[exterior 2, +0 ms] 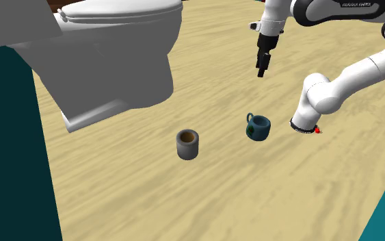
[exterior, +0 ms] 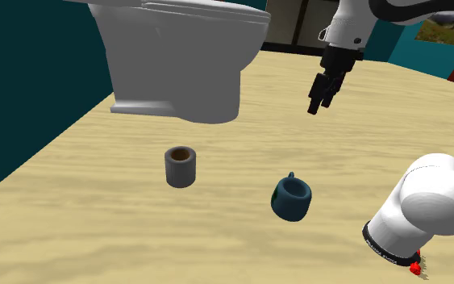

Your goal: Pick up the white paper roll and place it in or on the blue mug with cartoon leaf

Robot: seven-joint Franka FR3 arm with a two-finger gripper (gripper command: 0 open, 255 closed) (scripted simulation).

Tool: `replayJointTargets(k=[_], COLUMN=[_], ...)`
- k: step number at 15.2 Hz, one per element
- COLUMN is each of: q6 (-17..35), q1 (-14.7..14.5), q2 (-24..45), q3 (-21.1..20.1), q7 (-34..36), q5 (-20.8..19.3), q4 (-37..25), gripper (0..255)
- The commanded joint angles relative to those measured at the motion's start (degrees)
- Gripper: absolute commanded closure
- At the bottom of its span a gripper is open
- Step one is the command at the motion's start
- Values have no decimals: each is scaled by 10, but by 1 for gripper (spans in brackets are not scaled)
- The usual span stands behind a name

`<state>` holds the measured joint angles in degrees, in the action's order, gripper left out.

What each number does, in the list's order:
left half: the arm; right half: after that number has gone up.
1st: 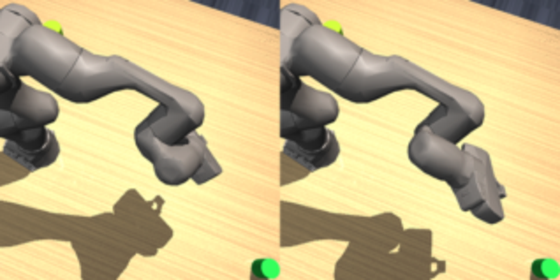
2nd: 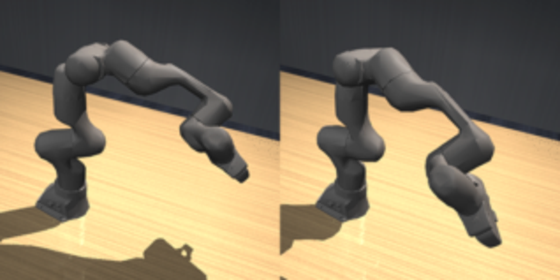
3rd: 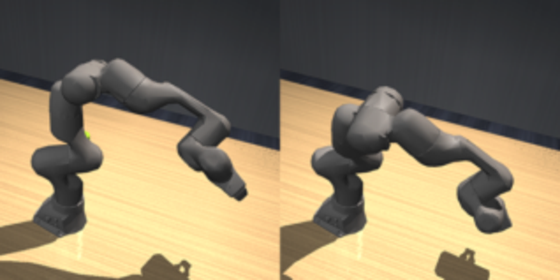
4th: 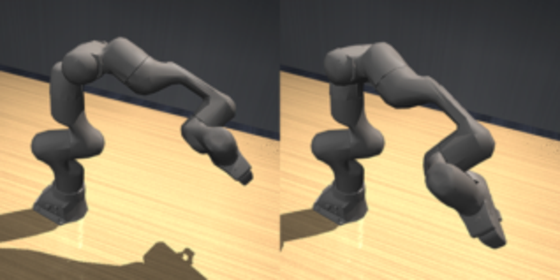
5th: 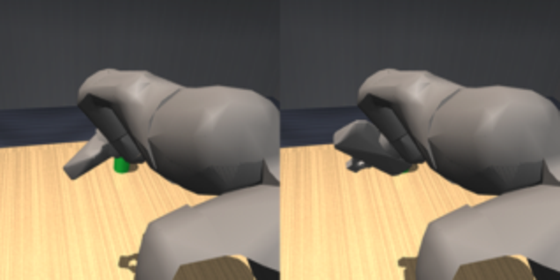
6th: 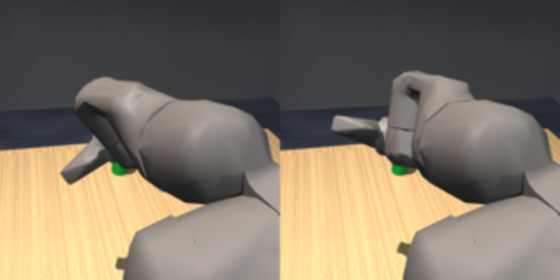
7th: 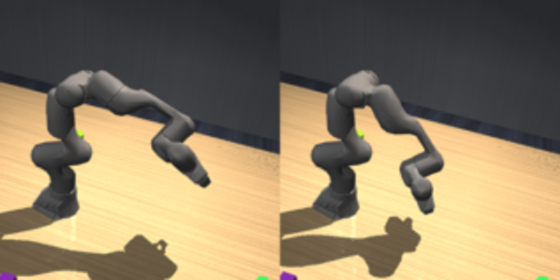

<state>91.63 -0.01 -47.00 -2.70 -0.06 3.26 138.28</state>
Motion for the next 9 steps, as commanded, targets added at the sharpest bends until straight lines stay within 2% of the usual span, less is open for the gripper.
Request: replayJointTargets(k=[1,9], q6=[0,121], q1=[0,-17], q2=[0,134], q3=[0,-66], q7=[0,59], q5=[0,29], q4=[0,-19], gripper=[0,0])
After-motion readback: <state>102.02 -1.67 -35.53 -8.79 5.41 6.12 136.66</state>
